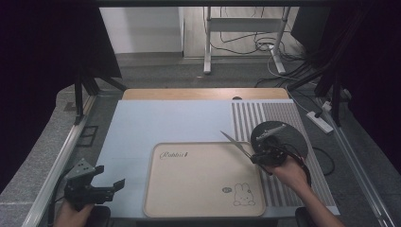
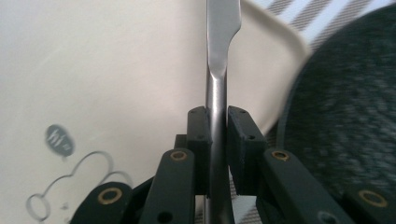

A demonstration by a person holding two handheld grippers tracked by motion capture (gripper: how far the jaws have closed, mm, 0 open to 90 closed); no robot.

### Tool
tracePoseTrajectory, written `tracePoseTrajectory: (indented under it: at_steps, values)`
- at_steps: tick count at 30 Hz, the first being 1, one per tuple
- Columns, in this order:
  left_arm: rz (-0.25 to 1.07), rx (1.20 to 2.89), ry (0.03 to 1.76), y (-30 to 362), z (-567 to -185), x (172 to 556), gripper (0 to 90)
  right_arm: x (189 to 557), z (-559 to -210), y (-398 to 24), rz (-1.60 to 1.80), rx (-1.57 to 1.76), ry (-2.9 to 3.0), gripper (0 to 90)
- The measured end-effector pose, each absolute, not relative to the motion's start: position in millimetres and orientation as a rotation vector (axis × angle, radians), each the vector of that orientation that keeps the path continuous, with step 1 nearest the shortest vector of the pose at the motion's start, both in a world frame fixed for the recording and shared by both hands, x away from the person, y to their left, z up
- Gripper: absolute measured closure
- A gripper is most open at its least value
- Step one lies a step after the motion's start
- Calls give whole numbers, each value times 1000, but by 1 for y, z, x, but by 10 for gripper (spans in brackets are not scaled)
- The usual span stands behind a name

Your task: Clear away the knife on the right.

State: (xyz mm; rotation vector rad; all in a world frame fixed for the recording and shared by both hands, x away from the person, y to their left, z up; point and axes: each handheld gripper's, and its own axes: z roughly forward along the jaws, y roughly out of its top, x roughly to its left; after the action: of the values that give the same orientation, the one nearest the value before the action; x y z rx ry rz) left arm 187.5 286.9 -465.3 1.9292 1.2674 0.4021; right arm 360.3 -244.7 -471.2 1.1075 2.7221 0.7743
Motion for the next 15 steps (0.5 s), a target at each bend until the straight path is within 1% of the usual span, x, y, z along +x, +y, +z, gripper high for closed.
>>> tracePoseTrajectory:
  at_steps: [8, 15]
  values:
    - [405, 1933, 1266, 286, -465, 188, 50, 335, -477, -223, 755, 1045, 2808, 800]
    - [406, 1938, 1265, 286, -465, 188, 50, 326, -484, -207, 698, 989, 2861, 799]
